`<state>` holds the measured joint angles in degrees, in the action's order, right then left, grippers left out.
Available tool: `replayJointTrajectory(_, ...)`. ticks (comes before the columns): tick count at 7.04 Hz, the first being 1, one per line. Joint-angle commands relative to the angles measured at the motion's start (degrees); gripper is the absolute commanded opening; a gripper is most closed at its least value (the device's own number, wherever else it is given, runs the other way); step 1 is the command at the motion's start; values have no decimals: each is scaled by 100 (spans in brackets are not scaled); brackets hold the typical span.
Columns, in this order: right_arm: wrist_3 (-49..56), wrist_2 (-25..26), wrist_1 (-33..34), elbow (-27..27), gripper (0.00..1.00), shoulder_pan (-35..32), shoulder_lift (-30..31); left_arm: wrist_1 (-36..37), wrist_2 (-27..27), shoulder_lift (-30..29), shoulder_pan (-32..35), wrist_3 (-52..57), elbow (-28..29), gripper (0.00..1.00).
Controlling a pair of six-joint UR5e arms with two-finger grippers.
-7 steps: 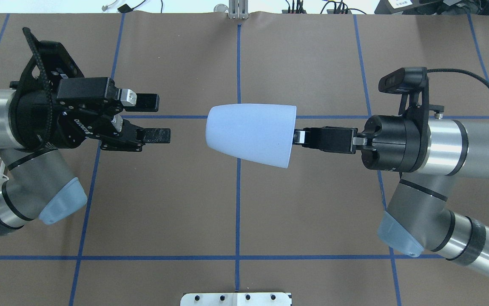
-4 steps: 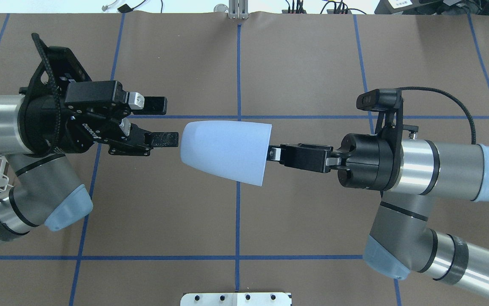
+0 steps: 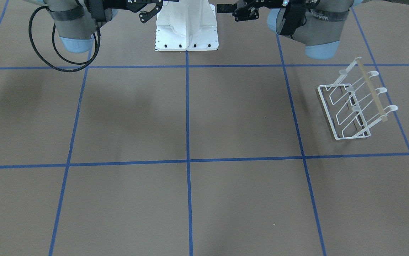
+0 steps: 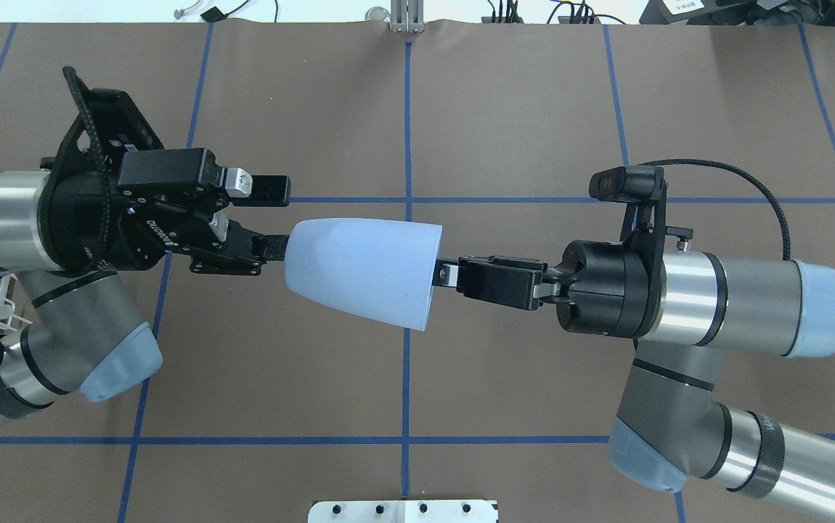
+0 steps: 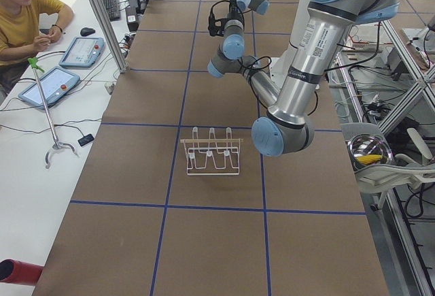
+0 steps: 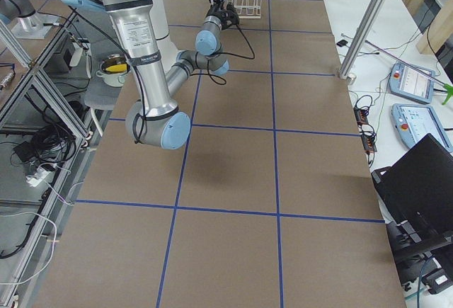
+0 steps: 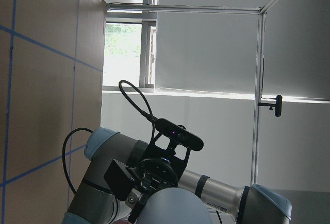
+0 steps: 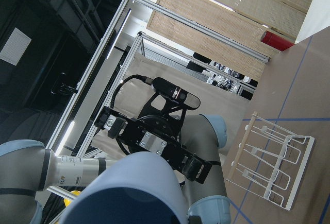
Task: Hang cup on cup holder
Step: 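Close the left gripper on the cup's base while the right gripper holds the rim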
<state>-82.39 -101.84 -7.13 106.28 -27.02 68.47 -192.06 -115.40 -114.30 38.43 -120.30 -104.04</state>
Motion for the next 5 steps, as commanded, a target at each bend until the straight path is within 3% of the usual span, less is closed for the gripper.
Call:
replayJointTrajectory(1,3,6,1,-37,0,4,-9,-42,0,13,-133,-3,-2,98)
replayJointTrajectory(5,249,303,238,-29,0,179,-62,-130,9,48,-222,-108,7,98)
